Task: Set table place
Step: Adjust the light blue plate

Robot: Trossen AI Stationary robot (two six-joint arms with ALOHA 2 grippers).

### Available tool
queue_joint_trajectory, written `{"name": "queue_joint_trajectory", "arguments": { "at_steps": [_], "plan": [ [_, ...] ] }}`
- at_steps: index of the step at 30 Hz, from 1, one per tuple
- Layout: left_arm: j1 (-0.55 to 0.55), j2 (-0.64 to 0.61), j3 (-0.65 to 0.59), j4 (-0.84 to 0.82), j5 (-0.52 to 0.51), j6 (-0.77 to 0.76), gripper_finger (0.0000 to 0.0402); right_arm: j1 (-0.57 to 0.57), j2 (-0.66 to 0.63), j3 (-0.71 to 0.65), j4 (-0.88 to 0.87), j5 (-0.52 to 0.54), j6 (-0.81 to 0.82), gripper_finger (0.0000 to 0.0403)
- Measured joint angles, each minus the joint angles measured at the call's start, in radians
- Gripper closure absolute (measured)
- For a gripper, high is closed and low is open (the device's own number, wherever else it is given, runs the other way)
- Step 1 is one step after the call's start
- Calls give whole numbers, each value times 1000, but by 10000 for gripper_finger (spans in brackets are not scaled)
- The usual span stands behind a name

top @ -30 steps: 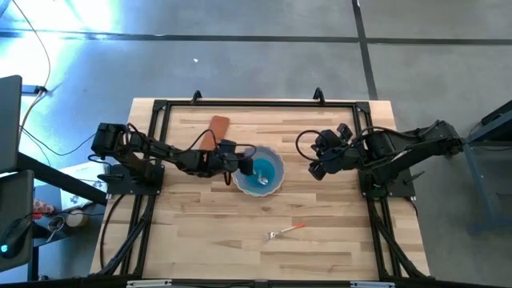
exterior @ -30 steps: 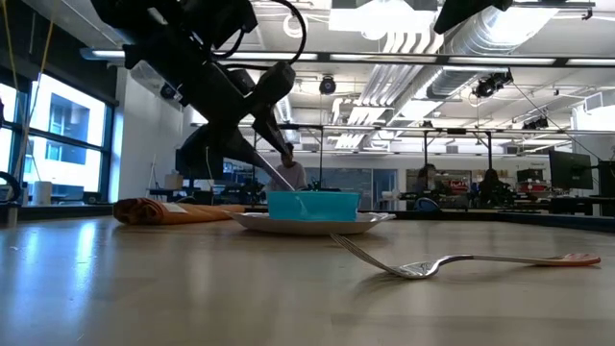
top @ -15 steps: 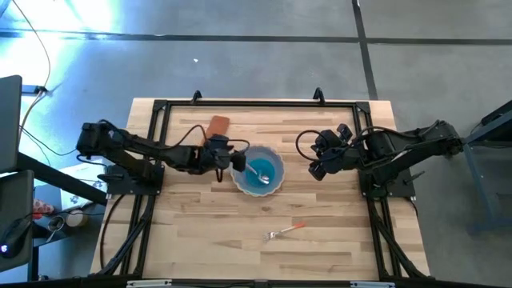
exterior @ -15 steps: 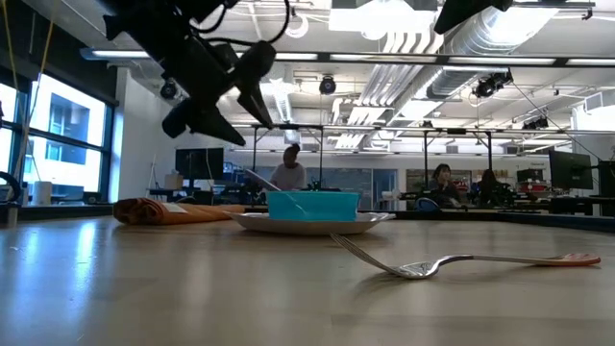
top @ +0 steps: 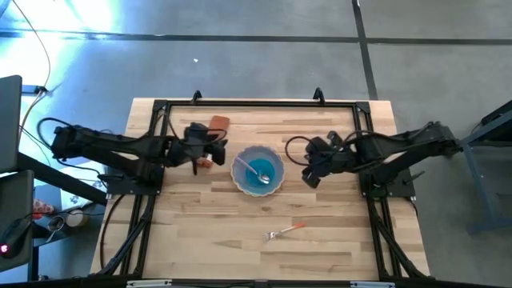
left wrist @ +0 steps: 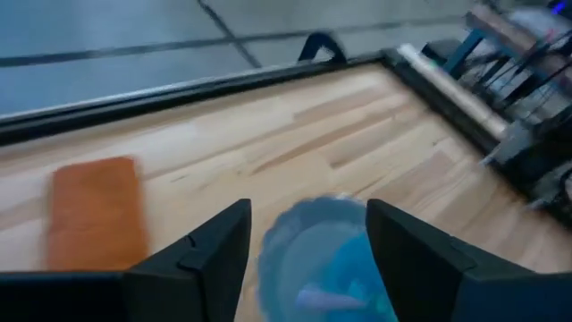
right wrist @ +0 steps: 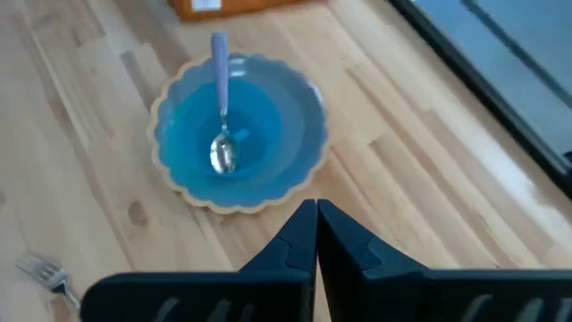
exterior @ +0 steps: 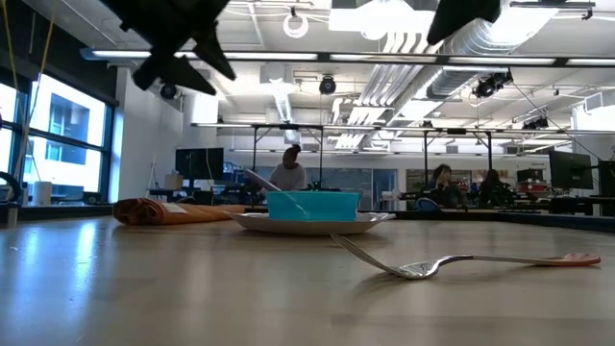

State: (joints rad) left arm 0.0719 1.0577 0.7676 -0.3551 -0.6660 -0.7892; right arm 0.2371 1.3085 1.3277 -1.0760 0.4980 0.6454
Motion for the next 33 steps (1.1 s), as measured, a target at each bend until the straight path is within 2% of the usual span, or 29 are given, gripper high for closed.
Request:
{"name": "queue_joint_trajectory", "arguments": {
  "at_steps": [4, 11, 16, 22, 27, 33],
  "plan": [
    [0, -73, 0, -86, -1, 1, 197, -57, 85, 0, 51, -108, -61, 402],
    [0, -148, 0, -166, 0, 33, 196, -130, 322, 0, 187, -430, -176, 403],
    [0, -170, 0, -246, 3, 34, 195, -137, 487, 0, 278, -611, -246, 403],
    [0, -173, 0, -286, 4, 34, 197, -145, 582, -1, 402, -642, -285, 403],
    [0, -173, 0, -309, 4, 34, 195, -168, 593, -1, 468, -633, -288, 403],
    [0, -173, 0, -308, 4, 52, 197, -205, 593, -1, 469, -627, -286, 403]
  ]
}}
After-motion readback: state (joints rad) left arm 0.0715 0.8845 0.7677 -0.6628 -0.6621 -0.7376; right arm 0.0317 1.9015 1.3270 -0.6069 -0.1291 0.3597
